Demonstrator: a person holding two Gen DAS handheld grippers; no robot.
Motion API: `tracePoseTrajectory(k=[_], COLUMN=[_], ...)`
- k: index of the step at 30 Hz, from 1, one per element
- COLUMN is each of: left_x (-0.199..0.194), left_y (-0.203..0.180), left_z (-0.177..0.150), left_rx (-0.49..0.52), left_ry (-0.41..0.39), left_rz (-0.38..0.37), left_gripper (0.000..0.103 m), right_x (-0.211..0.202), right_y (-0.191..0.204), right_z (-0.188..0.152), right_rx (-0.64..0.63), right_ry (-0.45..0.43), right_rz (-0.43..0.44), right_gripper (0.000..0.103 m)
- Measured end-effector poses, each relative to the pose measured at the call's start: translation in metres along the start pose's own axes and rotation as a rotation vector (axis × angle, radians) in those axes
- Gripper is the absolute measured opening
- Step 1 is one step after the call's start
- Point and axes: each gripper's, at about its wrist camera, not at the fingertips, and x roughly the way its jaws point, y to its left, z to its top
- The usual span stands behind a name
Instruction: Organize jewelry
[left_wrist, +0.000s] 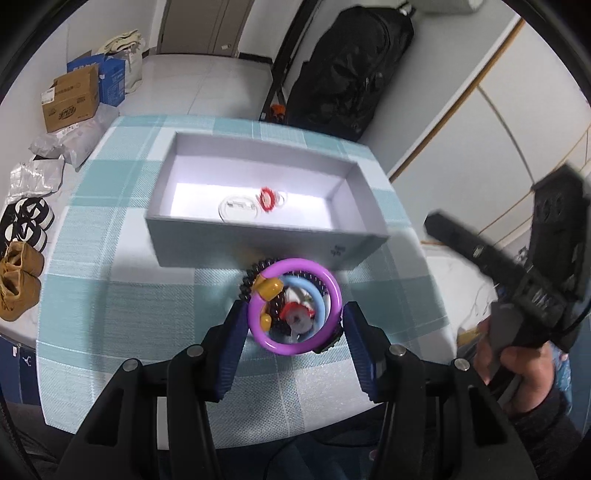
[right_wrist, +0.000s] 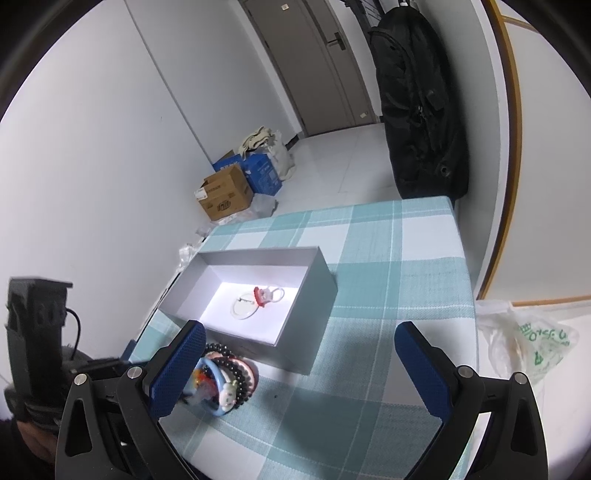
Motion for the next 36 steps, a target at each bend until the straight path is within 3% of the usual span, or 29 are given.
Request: tracePoseTrajectory(k=[8,17,19,27,36], left_x=[-0.028,-0.039,-0.041,-0.047,-0.05], left_y=[0.018,0.039,0.043,0.055,0.061], left_z=[0.015,0.02,0.019,0.022,0.021], left_rx=[-0.046,-0.097,-0.1,-0.114,-0.105], left_ry=[-0.107,-0.147,-0.152,-0.166,-0.17], left_rz=[0.008,-0.008,-0.008,-0.03,-0.033], left_gripper=[0.047,0.047,0.047,0.047,0.047], right_x=[0.006,0.017,0.019,0.034,0.053], right_y=[0.012,0.048,0.06,0.101,0.115], right_z=[-0.014,-0.041,-0.049,-0.07,-0.078], right_rx=[-0.007,-0.056,-0.075,-0.167,-0.28], right_ry=[0.05,0.129,0.145,0.204,0.209], right_rz=[0.026,0.073,0.087,0.11,-0.008], right_gripper=[0.103,0.101,0.089,0.07,0.048])
